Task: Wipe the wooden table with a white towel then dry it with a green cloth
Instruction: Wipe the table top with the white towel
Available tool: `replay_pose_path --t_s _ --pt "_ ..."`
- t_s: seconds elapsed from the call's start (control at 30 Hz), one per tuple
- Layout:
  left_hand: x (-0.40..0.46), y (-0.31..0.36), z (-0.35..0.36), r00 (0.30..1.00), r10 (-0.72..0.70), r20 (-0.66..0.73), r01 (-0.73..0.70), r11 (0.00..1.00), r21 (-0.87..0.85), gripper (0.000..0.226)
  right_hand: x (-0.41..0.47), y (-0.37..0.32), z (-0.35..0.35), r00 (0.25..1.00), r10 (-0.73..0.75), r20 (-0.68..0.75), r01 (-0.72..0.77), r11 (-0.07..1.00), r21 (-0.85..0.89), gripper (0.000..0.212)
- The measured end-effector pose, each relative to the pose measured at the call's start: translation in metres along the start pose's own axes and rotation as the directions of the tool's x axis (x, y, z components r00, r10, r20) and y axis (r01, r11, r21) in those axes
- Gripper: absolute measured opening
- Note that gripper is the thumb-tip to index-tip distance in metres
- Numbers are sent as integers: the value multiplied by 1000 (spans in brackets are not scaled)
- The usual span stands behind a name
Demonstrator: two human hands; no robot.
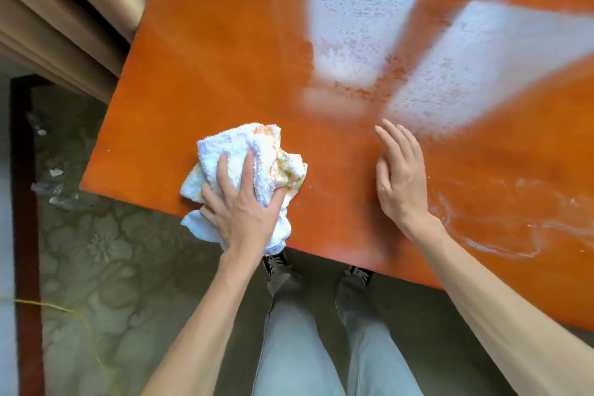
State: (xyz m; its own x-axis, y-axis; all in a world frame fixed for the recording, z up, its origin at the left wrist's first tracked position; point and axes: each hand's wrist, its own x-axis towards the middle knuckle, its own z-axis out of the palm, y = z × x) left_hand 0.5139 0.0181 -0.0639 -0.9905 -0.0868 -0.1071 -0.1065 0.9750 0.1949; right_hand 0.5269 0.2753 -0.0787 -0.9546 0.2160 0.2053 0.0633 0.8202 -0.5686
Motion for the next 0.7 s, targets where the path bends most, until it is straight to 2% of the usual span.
replay_pose_path --t_s 0.1,0.27,0.4,0.57,0.7 --pt "-22 53 13 997 77 6 -77 997 0 83 -17 34 -26 994 108 3 -105 971 -213 49" --pt "-9 111 26 961 274 28 -274 962 14 85 -29 48 -23 979 197 50 -164 911 -378 52" --pt "45 112 22 918 394 37 -393 919 -29 89 -29 50 -19 977 210 18 -190 913 -362 51" --pt "129 102 -2 923 356 142 -354 934 -41 92 -27 50 -20 977 213 4 -199 921 -335 50" --pt "146 69 -15 911 385 146 -379 923 -69 85 -27 49 -21 978 211 -1 -199 921 -335 50"
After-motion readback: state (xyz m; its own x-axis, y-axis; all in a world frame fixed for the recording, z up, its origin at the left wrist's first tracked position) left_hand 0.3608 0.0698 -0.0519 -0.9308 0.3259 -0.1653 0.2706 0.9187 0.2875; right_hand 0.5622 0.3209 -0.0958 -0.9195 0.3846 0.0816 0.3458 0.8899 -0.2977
